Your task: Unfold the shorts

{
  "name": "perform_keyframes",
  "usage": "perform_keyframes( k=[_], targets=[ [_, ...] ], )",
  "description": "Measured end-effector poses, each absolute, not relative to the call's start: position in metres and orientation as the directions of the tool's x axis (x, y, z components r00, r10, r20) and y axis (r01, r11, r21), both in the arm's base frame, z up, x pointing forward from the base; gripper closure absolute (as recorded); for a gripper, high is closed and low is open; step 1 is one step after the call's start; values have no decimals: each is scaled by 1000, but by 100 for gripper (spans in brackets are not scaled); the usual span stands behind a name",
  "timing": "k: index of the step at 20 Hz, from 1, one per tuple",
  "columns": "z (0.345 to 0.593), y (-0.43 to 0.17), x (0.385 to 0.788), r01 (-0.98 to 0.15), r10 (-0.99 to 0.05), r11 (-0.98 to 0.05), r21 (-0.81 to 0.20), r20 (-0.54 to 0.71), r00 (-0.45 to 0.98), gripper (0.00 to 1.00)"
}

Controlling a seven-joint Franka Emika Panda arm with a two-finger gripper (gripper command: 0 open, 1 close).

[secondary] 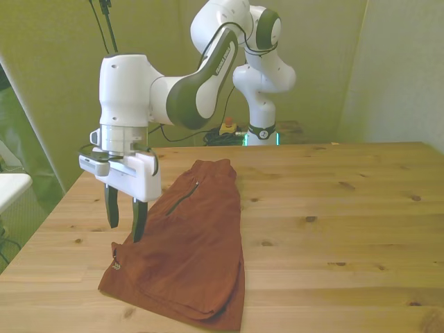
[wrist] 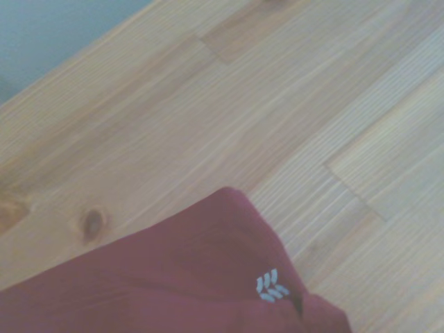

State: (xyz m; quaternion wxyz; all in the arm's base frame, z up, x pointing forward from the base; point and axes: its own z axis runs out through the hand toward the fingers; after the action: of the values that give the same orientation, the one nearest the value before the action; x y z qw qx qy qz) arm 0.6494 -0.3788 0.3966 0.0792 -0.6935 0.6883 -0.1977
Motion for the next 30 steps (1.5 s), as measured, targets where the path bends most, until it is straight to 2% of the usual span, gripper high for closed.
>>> perform_keyframes(
  k=[1, 2, 6, 11, 26, 30],
  targets=[
    [391, -381, 652, -924, -986, -32, -380, 164, -33, 0],
    [386, -382, 656, -925, -986, -27, -378, 163, -37, 100],
    [368, -383, 667, -927, -989, -14, -376, 144, -44, 100],
    [360, -387, 668, -927, -990, -5, -374, 131, -48, 100],
    [359, -379, 672, -927, -992, -13, -376, 119, -35, 100],
    [368, -370, 671, -923, -993, -44, -382, 119, -2, 100]
  ],
)
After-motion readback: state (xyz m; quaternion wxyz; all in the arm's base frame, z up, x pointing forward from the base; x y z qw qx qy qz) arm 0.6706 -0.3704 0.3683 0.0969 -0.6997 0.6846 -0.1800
